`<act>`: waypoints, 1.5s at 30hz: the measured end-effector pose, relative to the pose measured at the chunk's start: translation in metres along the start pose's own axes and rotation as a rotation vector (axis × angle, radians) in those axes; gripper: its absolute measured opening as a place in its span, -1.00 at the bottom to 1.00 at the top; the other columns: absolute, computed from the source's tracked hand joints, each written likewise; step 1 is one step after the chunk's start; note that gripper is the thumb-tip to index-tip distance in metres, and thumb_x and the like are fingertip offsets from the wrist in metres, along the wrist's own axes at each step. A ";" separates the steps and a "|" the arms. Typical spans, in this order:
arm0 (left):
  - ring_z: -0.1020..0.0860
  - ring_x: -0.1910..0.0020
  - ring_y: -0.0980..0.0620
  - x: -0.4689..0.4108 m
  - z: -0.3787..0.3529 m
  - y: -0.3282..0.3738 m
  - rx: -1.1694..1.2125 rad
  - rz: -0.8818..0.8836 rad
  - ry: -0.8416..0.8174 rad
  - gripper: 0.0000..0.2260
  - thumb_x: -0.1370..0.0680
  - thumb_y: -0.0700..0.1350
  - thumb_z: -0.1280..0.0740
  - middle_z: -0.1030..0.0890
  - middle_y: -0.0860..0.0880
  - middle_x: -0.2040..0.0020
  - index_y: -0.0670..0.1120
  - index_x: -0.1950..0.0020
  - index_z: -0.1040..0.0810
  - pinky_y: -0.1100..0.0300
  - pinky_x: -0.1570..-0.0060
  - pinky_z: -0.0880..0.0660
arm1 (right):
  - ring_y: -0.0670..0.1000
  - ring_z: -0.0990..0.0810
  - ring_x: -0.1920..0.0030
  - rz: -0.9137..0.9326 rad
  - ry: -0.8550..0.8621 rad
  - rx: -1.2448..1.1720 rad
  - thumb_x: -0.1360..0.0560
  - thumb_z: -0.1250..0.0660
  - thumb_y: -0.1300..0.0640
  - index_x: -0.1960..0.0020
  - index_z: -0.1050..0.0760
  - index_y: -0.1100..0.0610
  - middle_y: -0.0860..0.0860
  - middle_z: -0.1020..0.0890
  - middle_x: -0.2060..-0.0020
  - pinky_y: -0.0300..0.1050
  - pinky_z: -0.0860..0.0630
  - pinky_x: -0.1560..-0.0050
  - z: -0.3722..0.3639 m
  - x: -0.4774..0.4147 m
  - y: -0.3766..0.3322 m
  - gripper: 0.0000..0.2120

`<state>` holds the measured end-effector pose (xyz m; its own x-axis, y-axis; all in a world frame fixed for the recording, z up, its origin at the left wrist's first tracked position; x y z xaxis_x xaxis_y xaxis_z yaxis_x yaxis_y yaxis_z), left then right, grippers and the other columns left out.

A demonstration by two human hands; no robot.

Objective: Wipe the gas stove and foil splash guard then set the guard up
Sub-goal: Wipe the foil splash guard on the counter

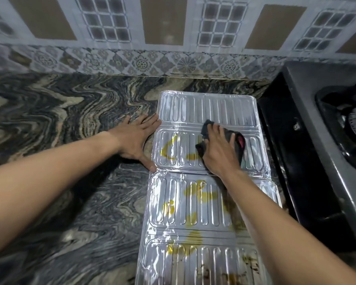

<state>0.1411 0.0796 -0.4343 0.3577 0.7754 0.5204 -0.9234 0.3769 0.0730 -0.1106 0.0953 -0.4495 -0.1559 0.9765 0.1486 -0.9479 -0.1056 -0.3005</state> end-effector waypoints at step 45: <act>0.32 -0.55 0.04 0.039 -0.015 0.046 0.044 0.026 -0.068 0.31 -0.09 0.69 -0.17 0.38 0.08 -0.55 0.03 -0.57 0.34 -0.22 -0.51 0.22 | 0.11 0.10 -0.59 -0.234 0.092 -0.032 -0.65 -0.02 0.13 -0.59 0.02 0.19 0.15 0.00 -0.60 0.24 0.19 -0.52 0.007 0.047 0.071 -0.46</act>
<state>0.1142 0.1347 -0.4231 0.3250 0.7480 0.5787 -0.9379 0.3335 0.0957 -0.1871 0.1319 -0.4575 0.0938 0.9869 0.1313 -0.9456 0.1296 -0.2984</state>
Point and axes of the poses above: each hand's wrist, its own x-axis away from the middle knuckle, its own z-axis out of the back of the hand, y = z × x, the point moved 4 cm from there along -x, towards the middle knuckle
